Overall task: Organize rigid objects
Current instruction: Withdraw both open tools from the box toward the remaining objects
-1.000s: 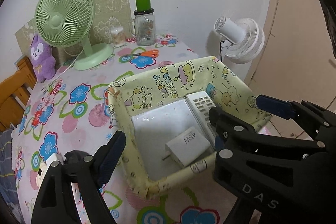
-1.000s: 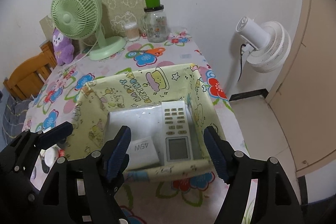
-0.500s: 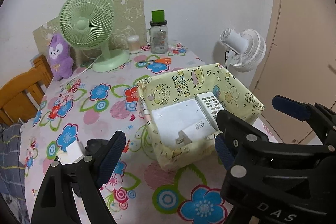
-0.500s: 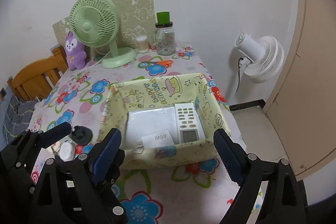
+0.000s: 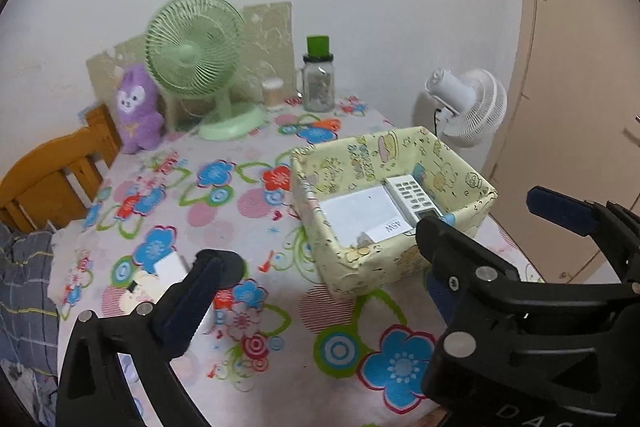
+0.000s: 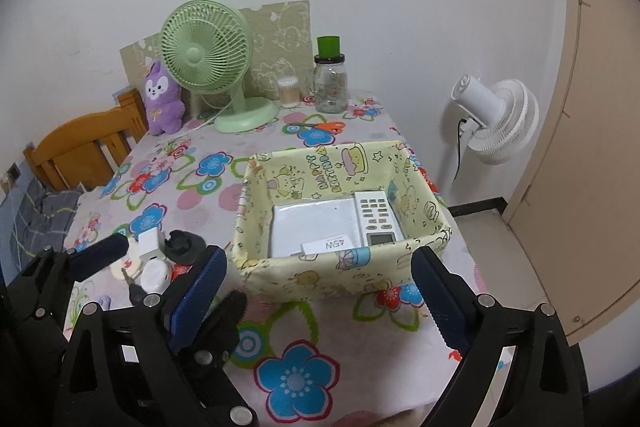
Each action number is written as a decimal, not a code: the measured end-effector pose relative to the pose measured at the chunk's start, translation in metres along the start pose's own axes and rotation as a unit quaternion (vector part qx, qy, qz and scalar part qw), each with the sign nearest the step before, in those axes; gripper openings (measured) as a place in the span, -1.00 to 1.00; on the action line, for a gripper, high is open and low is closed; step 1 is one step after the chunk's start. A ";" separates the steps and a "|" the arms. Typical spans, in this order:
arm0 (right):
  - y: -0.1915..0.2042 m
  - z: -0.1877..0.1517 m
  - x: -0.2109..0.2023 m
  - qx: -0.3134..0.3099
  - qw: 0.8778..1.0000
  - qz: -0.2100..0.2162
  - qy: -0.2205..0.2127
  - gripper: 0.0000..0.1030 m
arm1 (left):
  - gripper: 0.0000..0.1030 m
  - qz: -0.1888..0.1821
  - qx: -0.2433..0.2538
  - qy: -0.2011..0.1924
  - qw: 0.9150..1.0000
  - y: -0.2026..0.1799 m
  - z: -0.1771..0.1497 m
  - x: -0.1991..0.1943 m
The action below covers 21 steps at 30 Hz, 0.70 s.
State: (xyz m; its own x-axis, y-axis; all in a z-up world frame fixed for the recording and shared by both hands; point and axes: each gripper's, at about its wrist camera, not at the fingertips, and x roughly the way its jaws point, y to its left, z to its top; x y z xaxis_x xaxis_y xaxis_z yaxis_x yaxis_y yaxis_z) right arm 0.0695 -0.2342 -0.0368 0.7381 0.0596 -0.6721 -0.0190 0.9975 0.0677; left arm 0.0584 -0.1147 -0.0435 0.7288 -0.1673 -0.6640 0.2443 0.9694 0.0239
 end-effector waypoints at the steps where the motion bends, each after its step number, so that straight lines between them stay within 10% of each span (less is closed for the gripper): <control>1: 0.002 -0.002 -0.003 0.002 1.000 0.001 -0.001 0.87 | 0.99 0.001 0.001 -0.002 1.000 0.001 -0.002 -0.002; 21: 0.042 -0.031 -0.045 -0.024 0.999 0.031 -0.032 0.97 | 0.99 0.015 -0.015 -0.020 1.000 0.026 -0.034 -0.048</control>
State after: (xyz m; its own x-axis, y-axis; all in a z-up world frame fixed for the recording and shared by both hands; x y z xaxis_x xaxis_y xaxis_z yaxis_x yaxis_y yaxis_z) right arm 0.0149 -0.1940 -0.0270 0.7758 0.1201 -0.6195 -0.0975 0.9927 0.0703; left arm 0.0079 -0.0755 -0.0368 0.7606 -0.1450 -0.6328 0.2041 0.9787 0.0209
